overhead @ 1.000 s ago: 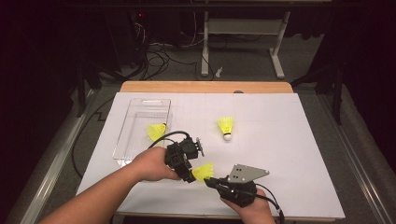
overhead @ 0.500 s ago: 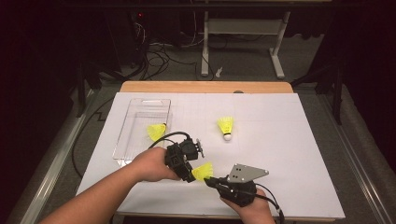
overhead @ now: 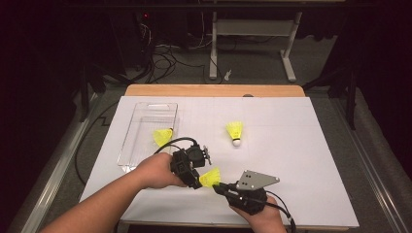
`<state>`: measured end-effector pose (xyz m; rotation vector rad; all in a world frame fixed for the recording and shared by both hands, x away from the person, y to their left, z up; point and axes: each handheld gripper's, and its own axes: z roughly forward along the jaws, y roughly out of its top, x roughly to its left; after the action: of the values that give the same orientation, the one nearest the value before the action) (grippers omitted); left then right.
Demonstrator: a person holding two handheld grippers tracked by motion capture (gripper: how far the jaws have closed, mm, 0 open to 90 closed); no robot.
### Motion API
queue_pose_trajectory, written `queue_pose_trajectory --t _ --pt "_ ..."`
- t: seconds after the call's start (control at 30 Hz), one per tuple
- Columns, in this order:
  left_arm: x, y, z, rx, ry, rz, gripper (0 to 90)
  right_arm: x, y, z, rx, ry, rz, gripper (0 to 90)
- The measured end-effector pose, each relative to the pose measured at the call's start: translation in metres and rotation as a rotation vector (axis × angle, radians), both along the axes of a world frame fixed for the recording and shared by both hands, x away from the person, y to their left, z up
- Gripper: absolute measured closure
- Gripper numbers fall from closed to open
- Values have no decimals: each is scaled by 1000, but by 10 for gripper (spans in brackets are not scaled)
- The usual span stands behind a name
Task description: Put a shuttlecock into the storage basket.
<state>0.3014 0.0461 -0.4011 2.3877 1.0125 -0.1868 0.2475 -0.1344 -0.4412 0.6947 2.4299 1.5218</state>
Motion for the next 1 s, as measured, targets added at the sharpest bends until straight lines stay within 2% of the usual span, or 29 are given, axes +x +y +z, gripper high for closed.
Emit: queue_pose_trajectory --t 0.2,0.33,0.37,0.7,0.87,1.0 --pt "5 3 2 -8 5 35 637 1 0 -1 -7 -4 -16 685" --pt "7 6 4 -6 -4 56 637 2 -3 -1 2 -4 -38 628" --pt "8 7 4 -14 -7 64 637 2 -4 -2 1 -6 -46 612" --pt "12 9 3 3 -16 99 637 10 -20 -8 2 -9 -132 487" --pt "14 11 -1 5 -6 122 636 14 -29 -11 4 -13 -193 402" --pt "17 14 -4 4 -3 150 636 16 -35 -12 -17 -26 -238 351"
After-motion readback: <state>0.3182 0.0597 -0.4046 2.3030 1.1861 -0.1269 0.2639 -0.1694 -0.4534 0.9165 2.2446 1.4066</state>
